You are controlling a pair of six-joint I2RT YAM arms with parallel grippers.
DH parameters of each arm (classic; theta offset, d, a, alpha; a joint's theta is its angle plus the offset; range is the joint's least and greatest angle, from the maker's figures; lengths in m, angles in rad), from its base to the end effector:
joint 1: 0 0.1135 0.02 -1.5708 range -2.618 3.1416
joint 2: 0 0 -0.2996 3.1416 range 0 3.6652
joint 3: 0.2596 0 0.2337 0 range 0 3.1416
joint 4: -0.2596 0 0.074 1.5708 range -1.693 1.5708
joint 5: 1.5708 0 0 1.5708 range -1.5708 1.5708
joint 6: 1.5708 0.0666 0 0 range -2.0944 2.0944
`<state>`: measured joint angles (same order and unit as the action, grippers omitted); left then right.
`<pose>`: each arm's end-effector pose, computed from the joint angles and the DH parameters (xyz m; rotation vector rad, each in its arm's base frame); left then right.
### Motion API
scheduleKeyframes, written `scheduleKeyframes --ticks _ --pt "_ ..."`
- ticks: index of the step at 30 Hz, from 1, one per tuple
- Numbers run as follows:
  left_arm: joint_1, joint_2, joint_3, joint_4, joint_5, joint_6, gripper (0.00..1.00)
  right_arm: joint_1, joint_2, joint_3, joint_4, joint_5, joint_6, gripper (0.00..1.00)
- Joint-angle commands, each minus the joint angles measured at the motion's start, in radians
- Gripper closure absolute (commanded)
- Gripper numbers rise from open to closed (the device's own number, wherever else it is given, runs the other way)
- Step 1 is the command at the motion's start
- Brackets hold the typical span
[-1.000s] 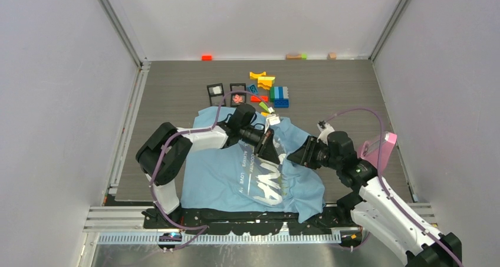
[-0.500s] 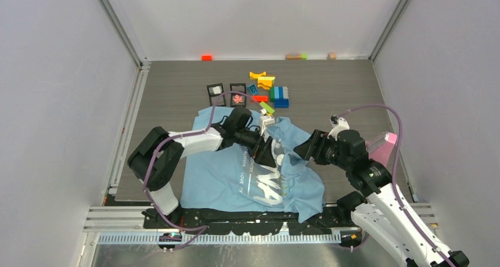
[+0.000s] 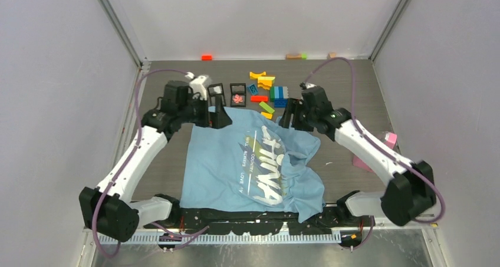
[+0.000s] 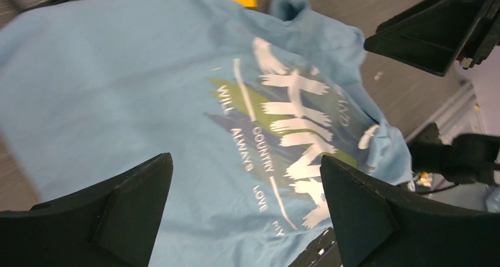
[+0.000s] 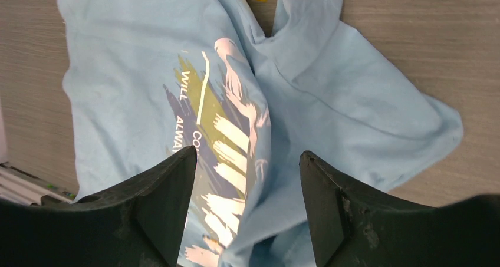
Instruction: Pin the brooch onto the clothing
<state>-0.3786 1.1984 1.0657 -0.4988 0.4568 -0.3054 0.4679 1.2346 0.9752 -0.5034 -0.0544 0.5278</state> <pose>0.2222 -0.1200 0.3432 0.3480 2.2412 -0.8767 0.2272 0.1189 0.2993 0.0440 2.3999 0.5474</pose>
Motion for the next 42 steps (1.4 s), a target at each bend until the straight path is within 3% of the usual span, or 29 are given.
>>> scheduleKeyframes --ticks 1,5,11,24,34,42 --pt "0.122 -0.045 0.106 -0.343 -0.106 0.083 0.0 0.065 0.192 0.193 0.119 0.093 -0.055 0.33" --pt "0.153 -0.092 0.066 -0.345 -0.369 0.116 0.0 0.124 0.428 0.383 0.122 0.148 -0.087 0.36" --pt "0.153 -0.126 -0.032 -0.263 -0.51 0.118 0.0 0.172 0.769 0.673 0.12 0.165 -0.126 0.36" --pt "0.152 -0.144 -0.085 -0.212 -0.421 0.088 0.0 0.229 1.195 1.207 0.045 0.281 -0.187 0.31" --pt "0.153 -0.161 -0.088 -0.204 -0.395 0.083 0.0 0.233 1.381 1.403 0.017 0.372 -0.198 0.29" --pt "0.153 -0.171 -0.087 -0.201 -0.386 0.081 0.0 0.245 1.421 1.421 -0.006 0.419 -0.2 0.34"
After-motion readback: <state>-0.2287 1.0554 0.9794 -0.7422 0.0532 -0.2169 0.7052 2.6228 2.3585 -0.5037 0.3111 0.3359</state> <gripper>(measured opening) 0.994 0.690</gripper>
